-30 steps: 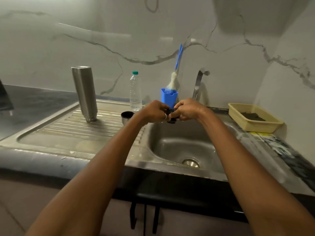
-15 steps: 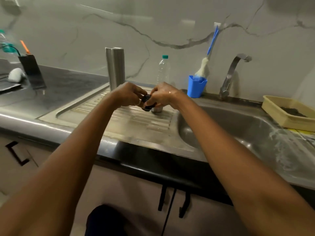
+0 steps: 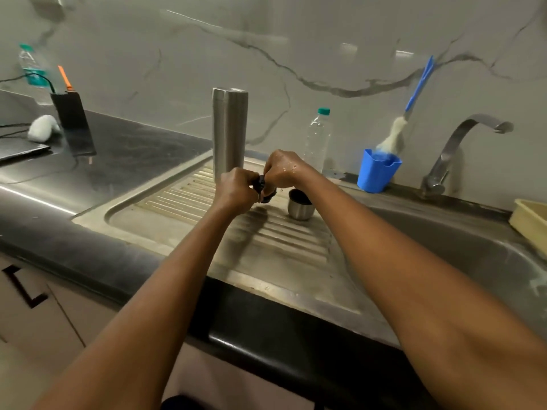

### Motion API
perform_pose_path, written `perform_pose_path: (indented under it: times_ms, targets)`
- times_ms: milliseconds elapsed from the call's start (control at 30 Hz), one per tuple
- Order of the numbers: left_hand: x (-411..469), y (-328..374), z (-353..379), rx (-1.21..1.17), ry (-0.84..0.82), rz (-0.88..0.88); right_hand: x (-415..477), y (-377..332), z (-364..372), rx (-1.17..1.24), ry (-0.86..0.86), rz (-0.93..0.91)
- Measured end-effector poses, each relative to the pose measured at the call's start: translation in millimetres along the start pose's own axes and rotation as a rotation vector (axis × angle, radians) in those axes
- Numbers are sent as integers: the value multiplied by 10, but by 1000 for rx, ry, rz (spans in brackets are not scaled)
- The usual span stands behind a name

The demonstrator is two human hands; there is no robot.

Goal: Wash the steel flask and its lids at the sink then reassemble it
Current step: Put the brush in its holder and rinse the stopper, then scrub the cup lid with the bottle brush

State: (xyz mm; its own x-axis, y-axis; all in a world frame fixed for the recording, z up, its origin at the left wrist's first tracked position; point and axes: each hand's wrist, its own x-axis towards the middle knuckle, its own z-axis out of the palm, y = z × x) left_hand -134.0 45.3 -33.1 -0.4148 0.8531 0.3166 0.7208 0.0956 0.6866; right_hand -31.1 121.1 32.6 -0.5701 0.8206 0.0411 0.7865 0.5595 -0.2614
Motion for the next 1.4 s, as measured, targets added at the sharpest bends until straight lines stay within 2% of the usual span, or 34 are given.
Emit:
perform_pose_path:
  times_ms: [400,600,733,867,933,1033,1133,1333,1400]
  targets:
    - [27,-39,177,15,2,-73,70,171,135,66,-11,-25]
    - [-111,178,101,129,45,-164,-181,443,-20,141,-25,26]
    - [-241,314,177,145,85,-121,-349,665,93,160,-98,70]
    - [-315,444,250,142,67,-77,-472,759,189,233,7,85]
    - [-298,492,268,124,27,-82,-518,821,163,362,38,71]
    - [-267,607,301,21,-101,-79,-608,984,20,622,53,37]
    - [-299,814,468,-99,-226,-44,-745,1212,-162,754,73,57]
    - [-373,1174,1012,-422,-177,-48,-876,1696,-370,757,42,97]
    - [-356,1286,1172,-534,-197,-69,-864,1870,-495,787,106,146]
